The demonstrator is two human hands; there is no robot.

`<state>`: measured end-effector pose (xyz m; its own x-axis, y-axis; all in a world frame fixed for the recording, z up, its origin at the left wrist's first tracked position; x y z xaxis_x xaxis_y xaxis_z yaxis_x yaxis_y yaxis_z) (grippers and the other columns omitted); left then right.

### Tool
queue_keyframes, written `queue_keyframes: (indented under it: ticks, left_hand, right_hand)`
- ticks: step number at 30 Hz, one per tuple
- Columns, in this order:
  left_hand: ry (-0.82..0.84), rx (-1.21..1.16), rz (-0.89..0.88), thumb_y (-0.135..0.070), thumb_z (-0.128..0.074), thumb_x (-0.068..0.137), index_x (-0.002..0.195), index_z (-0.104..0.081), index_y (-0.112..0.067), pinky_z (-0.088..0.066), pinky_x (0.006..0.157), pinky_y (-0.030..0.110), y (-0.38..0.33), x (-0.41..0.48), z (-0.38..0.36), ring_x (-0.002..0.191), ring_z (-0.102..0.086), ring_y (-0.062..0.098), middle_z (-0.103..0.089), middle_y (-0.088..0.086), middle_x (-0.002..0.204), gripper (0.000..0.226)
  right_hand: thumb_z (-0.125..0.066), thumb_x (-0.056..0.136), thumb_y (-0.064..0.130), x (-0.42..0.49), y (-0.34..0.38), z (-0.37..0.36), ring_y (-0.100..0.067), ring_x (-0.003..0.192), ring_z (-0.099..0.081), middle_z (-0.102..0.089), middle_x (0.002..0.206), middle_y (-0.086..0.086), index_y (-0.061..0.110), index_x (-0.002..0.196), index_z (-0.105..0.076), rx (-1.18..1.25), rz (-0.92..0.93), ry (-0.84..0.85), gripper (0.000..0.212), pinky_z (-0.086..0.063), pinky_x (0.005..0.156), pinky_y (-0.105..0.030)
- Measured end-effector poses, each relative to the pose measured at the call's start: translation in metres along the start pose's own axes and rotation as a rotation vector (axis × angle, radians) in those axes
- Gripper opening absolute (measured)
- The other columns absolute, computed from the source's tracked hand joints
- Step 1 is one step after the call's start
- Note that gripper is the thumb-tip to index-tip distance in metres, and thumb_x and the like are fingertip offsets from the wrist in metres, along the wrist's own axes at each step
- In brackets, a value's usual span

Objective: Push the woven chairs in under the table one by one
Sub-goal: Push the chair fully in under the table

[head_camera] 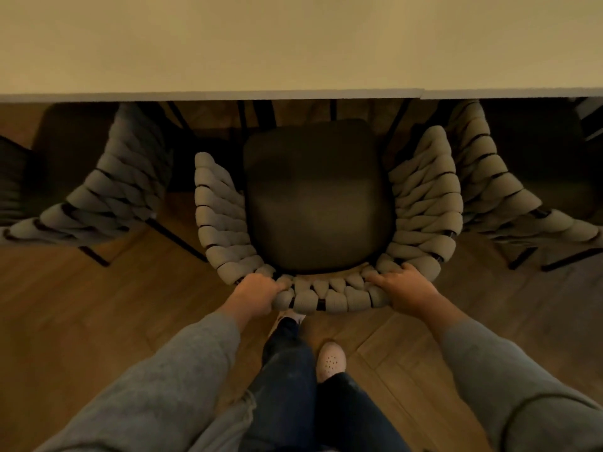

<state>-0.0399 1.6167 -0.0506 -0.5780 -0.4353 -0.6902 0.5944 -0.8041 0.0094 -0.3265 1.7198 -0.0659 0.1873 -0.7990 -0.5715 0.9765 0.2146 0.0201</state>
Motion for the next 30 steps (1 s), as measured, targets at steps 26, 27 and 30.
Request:
queue_keyframes:
  ticks: [26, 27, 30]
  left_hand:
    - [0.05, 0.068, 0.083, -0.024, -0.049, 0.098, 0.147, -0.029, -0.034, -0.048, 0.096, 0.038, 0.147, 0.028, 0.041, 0.114, -0.057, 0.022, -0.057, 0.003, 0.13, 0.054]
    - [0.044, 0.069, 0.09, -0.024, -0.049, 0.098, 0.147, -0.029, -0.036, -0.048, 0.096, 0.039, 0.152, 0.032, 0.04, 0.114, -0.057, 0.022, -0.056, 0.002, 0.13, 0.054]
    - [0.055, 0.073, 0.131, -0.025, -0.053, 0.096, 0.146, -0.027, -0.04, -0.045, 0.1, 0.04, 0.169, 0.045, 0.038, 0.121, -0.052, 0.024, -0.051, 0.001, 0.137, 0.058]
  right_hand:
    - [-0.054, 0.092, 0.019, 0.114, 0.034, 0.081, -0.018, 0.089, -0.06, -0.062, 0.101, 0.001, 0.032, 0.13, -0.049, 0.135, -0.016, -0.081, 0.041, -0.038, 0.067, -0.029]
    - [-0.054, 0.092, 0.019, 0.119, 0.033, 0.083, -0.017, 0.084, -0.058, -0.06, 0.096, 0.002, 0.031, 0.128, -0.051, 0.137, -0.016, -0.089, 0.039, -0.037, 0.066, -0.029]
    - [-0.055, 0.091, 0.018, 0.136, 0.034, 0.09, -0.014, 0.067, -0.045, -0.048, 0.079, 0.006, 0.029, 0.121, -0.054, 0.128, -0.025, -0.113, 0.032, -0.033, 0.06, -0.03]
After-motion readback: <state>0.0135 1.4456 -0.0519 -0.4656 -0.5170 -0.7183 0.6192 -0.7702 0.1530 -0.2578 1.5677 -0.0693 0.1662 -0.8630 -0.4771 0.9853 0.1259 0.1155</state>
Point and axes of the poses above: each hand's wrist, its own x-axis towards the middle knuckle, its own z-axis out of the back of the hand, y = z × x, the point moved 2 cm from there along x, towards the middle knuckle
